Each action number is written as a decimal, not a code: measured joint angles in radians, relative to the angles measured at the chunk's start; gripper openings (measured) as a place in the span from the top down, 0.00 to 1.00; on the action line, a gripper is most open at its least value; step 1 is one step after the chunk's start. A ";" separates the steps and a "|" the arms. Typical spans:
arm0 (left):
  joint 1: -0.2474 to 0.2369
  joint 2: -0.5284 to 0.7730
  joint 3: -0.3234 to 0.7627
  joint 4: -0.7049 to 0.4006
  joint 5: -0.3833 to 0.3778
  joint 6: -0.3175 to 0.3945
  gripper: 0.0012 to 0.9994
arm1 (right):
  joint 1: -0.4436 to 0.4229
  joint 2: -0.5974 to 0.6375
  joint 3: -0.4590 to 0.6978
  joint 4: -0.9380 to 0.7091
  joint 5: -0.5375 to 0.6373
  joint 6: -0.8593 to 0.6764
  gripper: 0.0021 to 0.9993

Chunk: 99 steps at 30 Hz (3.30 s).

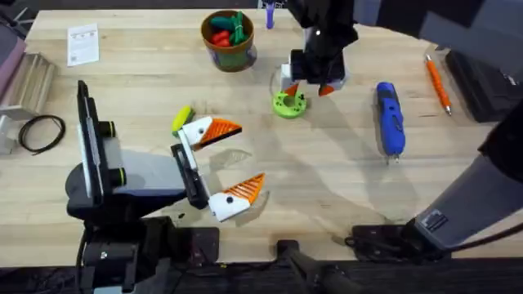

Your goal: Pick up the gripper from the table and insert it into the empty holder that is missing its gripper. Then pick up a screw, insert it into the mounting hole, and use the screwdriver to tighten it. Finally, clean up the table by picking up the vegetable and placing it into the bucket.

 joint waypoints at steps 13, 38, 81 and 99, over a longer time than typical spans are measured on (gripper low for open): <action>0.000 0.000 0.000 0.000 0.000 0.000 0.01 | -0.037 0.060 0.002 0.042 -0.059 0.006 0.44; 0.000 0.000 0.000 0.000 0.000 0.000 0.01 | -0.048 0.084 0.002 0.079 -0.102 -0.006 0.62; 0.000 0.000 0.000 0.000 0.000 0.000 0.01 | -0.042 0.084 0.002 0.074 -0.075 -0.041 1.00; 0.000 0.000 0.000 0.000 0.000 0.000 0.01 | -0.042 -0.010 0.015 0.010 -0.074 -0.074 1.00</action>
